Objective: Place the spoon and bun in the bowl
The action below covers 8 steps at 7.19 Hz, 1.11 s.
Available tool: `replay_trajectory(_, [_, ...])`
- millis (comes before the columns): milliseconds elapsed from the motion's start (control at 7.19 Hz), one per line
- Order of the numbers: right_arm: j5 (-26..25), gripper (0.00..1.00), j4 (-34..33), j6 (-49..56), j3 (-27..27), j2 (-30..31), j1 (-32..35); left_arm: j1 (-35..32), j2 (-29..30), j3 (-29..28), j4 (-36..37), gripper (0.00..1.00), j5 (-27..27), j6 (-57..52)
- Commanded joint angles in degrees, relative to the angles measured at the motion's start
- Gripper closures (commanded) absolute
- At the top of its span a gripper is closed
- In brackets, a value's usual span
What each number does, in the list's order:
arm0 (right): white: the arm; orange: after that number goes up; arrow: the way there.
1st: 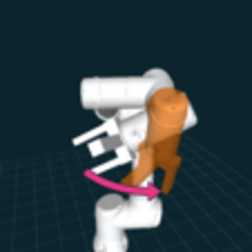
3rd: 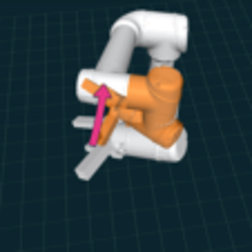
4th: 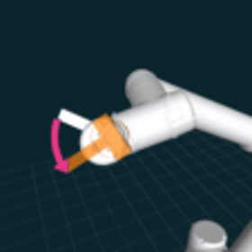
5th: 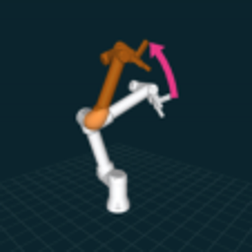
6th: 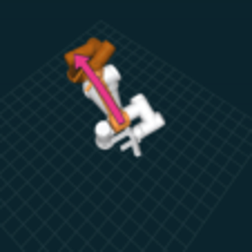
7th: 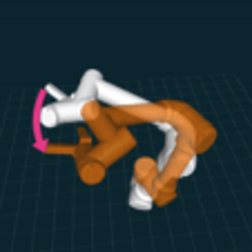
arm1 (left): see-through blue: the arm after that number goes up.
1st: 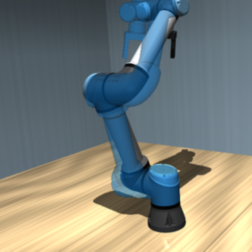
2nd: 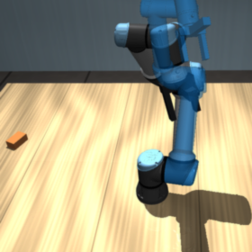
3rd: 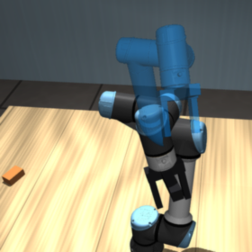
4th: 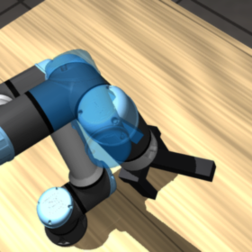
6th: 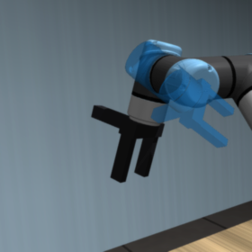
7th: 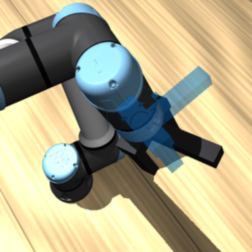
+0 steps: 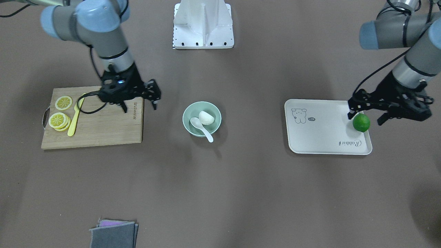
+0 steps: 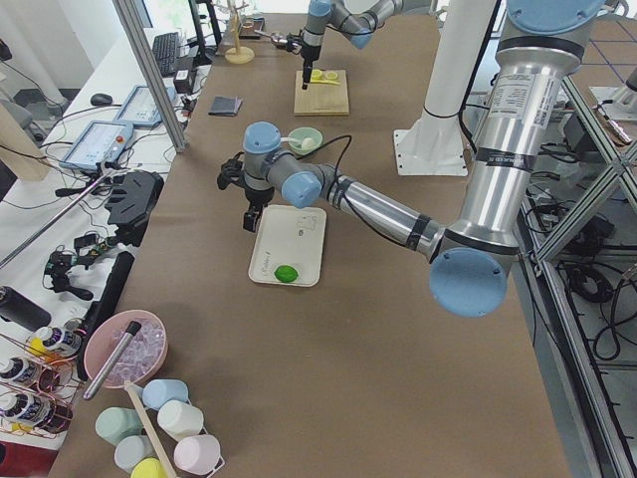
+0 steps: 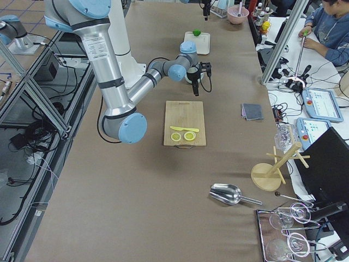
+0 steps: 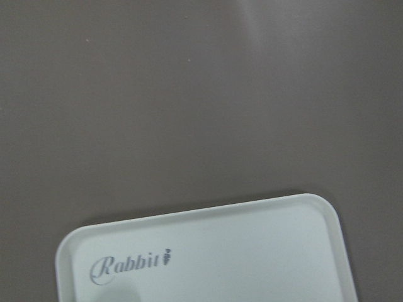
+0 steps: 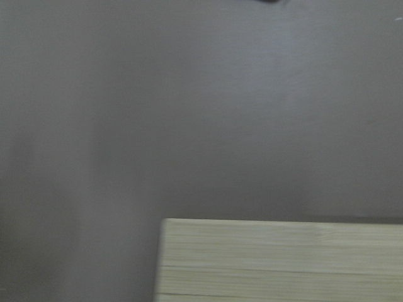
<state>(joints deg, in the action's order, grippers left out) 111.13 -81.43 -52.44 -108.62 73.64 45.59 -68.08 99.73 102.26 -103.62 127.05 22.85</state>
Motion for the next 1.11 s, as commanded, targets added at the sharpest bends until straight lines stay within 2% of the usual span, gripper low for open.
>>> replay_trajectory(0, [12.4, 0.00, -0.2, 25.5, 0.9, 10.7, 15.5, -8.4, -8.7, 1.3, 1.0, 0.01, 0.7, -17.2])
replay_trajectory(139, [15.1, 0.00, -0.2, 35.9, 3.7, 13.6, 22.3, -12.9, -9.7, -0.4, 2.6, 0.01, 0.7, -25.8])
replay_trajectory(278, [16.8, 0.00, -0.1, 45.7, 6.5, 16.1, 28.7, -16.4, -11.0, -4.7, 5.0, 0.01, 3.6, -33.8])
replay_trajectory(417, [19.2, 0.00, -0.3, 54.7, 8.1, 18.9, 34.9, -19.3, -14.4, -6.1, 5.2, 0.01, 8.8, -38.7])
replay_trajectory(557, [21.8, 0.00, -0.3, 59.6, 9.6, 20.4, 37.4, -21.2, -19.3, -5.6, 4.3, 0.01, 9.8, -38.2])
replay_trajectory(974, [23.0, 0.00, 0.5, 60.3, 9.0, 24.9, 39.8, -21.7, -20.9, -5.7, 4.0, 0.01, 9.6, -38.4])
